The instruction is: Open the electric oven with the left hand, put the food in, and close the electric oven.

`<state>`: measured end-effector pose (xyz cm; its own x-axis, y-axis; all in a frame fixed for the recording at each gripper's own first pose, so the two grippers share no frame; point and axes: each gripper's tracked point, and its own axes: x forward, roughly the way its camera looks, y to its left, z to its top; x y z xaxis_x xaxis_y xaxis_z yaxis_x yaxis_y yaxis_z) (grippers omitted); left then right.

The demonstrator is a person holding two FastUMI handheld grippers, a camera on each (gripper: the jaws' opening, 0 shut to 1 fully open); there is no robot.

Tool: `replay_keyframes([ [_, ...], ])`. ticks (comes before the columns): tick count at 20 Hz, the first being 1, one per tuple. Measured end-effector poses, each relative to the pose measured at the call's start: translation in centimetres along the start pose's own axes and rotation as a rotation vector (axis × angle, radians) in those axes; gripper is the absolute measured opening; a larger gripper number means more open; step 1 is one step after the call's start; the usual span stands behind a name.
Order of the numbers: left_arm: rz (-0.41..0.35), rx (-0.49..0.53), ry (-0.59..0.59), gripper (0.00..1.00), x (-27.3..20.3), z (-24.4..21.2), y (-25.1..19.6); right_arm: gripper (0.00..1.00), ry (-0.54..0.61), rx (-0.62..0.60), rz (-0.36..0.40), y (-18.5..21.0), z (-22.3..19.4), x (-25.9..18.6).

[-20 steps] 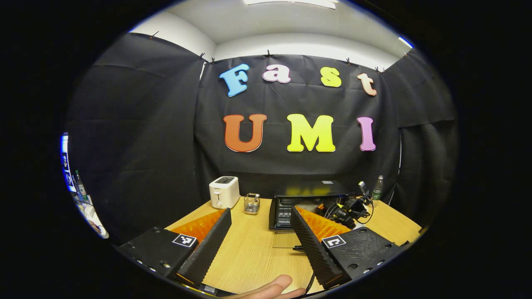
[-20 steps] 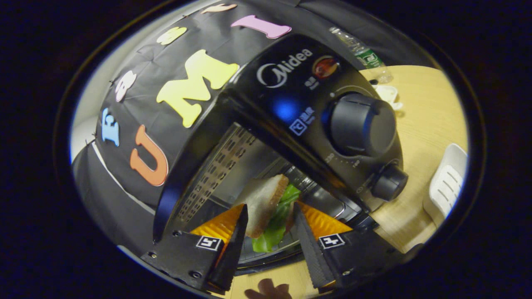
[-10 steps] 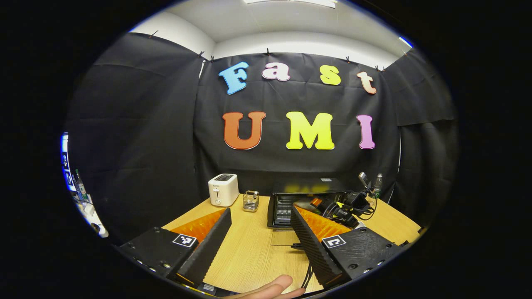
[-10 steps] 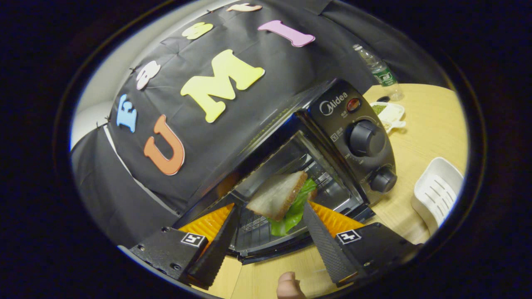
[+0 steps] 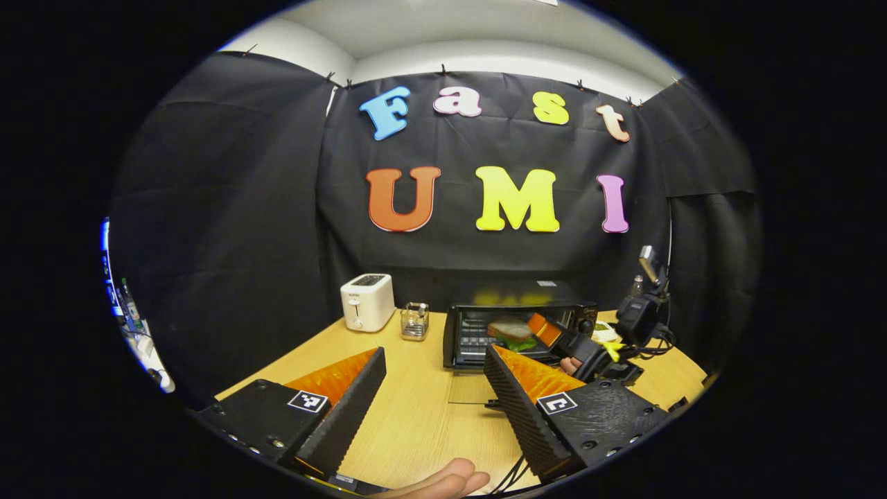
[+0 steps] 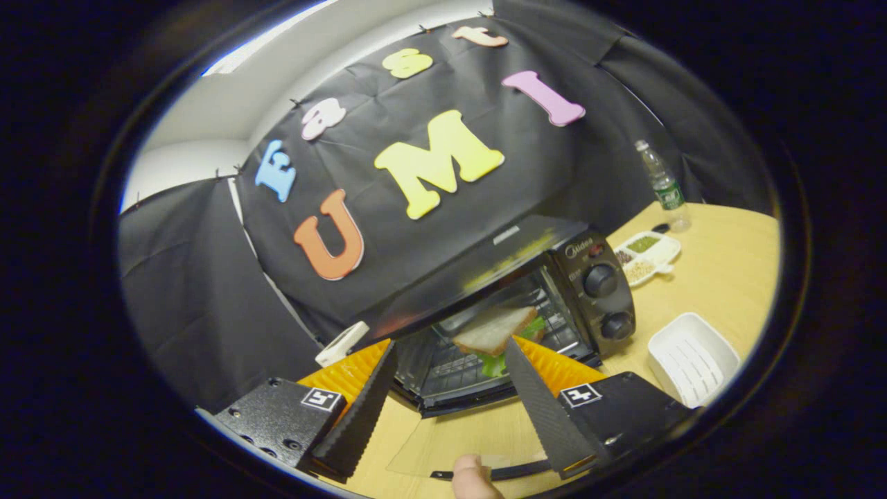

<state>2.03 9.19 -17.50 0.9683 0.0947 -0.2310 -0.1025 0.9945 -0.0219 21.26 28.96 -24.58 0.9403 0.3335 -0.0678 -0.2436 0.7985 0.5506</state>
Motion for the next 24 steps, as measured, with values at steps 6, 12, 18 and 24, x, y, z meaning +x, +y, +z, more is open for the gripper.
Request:
replay_keyframes([
  [6,-0.036,-0.022,0.124,0.94,4.4,-4.6,-1.7,0.99,0.139,-0.016,0.042,-0.2,2.3,-5.0],
  [12,-0.124,-0.019,0.279,0.94,8.0,-10.6,-6.4,0.92,-0.013,-0.345,-0.127,-4.4,10.3,-10.2],
  [18,-0.182,0.003,0.374,0.94,9.5,-14.7,-10.7,0.92,-0.164,-0.491,-0.228,-6.3,17.4,-16.4],
  [24,-0.201,0.107,0.493,0.94,9.7,-18.5,-13.5,0.92,-0.209,-0.536,-0.275,-8.3,22.3,-21.3],
])
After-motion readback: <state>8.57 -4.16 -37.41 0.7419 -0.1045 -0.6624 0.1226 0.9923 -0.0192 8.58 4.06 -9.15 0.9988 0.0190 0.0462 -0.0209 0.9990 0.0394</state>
